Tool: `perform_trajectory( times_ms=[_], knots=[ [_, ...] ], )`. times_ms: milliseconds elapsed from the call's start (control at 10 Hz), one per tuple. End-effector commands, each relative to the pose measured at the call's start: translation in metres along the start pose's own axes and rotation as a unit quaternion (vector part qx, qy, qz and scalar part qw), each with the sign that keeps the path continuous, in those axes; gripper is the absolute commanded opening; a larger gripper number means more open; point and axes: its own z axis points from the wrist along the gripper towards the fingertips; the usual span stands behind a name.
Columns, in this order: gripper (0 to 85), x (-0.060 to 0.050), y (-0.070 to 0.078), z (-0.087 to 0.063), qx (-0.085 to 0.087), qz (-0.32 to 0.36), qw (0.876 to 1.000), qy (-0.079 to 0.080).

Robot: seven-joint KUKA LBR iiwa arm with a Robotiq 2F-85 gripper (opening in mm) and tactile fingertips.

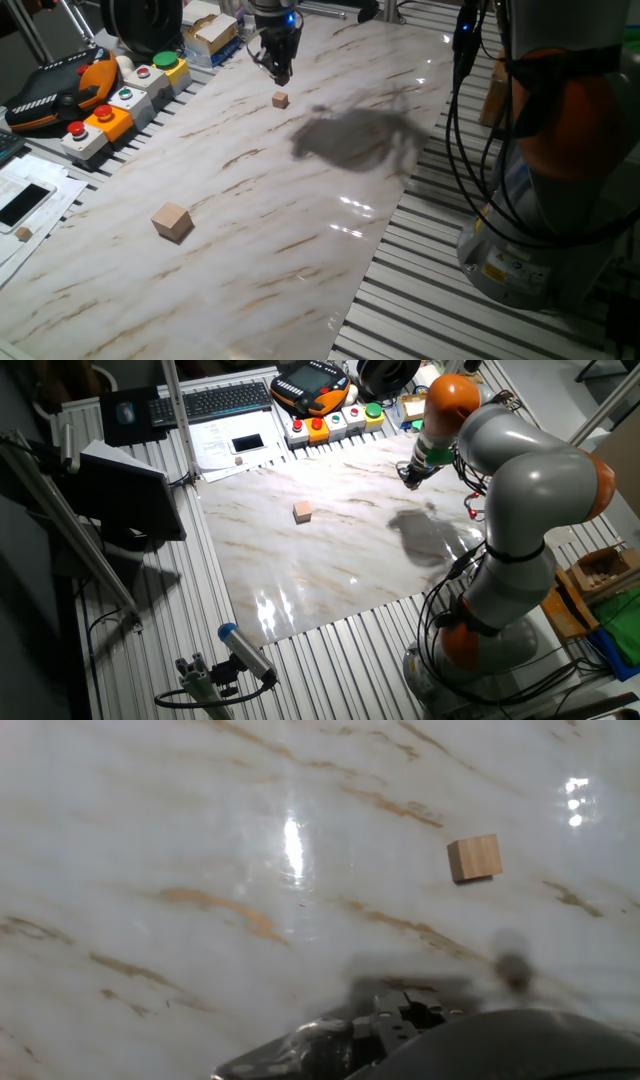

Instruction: Pick up the small block on the left and move it to the right

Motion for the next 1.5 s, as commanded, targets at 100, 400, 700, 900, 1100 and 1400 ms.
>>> perform_trajectory(
  times_ms=[100, 400, 700, 900, 1100, 1400],
  knots=[
    [0.7, -0.006, -0.013, 0.01, -0.013, -0.016, 1.0, -0.006],
    [0.7, -0.022, -0.034, 0.028, -0.019, -0.034, 0.999, -0.008],
    [1.3, -0.035, -0.041, 0.042, -0.02, -0.042, 0.999, 0.0],
    [19.0, -0.042, -0.047, 0.05, -0.02, -0.048, 0.999, 0.001],
    [43.7, -0.045, -0.047, 0.057, -0.018, -0.049, 0.999, -0.008],
    [73.0, -0.052, -0.051, 0.07, -0.021, -0.05, 0.998, -0.016]
  ],
)
